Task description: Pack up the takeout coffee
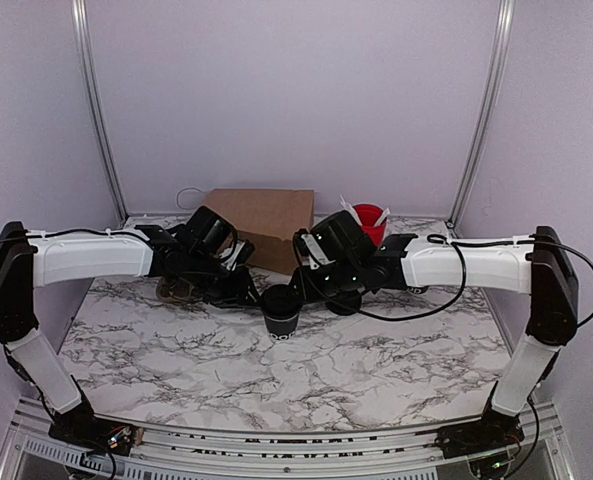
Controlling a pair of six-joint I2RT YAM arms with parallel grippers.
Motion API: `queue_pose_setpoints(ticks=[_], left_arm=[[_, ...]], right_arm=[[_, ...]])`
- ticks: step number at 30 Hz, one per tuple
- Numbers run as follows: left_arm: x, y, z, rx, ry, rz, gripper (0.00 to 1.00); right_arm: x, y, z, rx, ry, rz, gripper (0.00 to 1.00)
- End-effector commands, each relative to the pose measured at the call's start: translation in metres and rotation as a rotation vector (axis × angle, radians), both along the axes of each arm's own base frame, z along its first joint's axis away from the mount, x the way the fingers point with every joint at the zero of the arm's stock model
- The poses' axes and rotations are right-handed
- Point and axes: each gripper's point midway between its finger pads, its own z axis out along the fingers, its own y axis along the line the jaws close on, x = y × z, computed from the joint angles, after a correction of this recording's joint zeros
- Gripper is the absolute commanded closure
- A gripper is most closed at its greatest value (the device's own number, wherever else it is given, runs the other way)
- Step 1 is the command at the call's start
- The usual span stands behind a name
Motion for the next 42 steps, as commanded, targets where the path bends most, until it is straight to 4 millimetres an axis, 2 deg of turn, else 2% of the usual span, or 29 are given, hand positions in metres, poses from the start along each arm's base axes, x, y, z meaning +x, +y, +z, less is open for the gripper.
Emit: queue_pose_setpoints(ticks=[1,13,23,37,42], left_arm=[[0.001,-0.007,0.010,-0.038,-0.016,-0.008,0.80],[0.000,-0.004,-0.012,0.007,0.005,-0.016,0.80],[-0.003,0.007,-0.036,0.115,0.012,-0.024,0.81],[-0.018,0.029,-0.081,0.282,0.062,-0.049,0.83],[-0.026,0.036,-0.099,0.324,0.093,-0.055,0.85]], right_arm=[[0.002,0.006,0.003,0.009,0.004,0.022,0.71],[0.000,0.005,-0.007,-0.006,0.029,0.023,0.71],[-0.009,-0.001,-0.029,-0.045,0.066,0.024,0.71],[-0.029,-0.015,-0.061,-0.101,0.128,0.022,0.72],[-0.032,-0.015,-0.064,-0.112,0.130,0.023,0.72]])
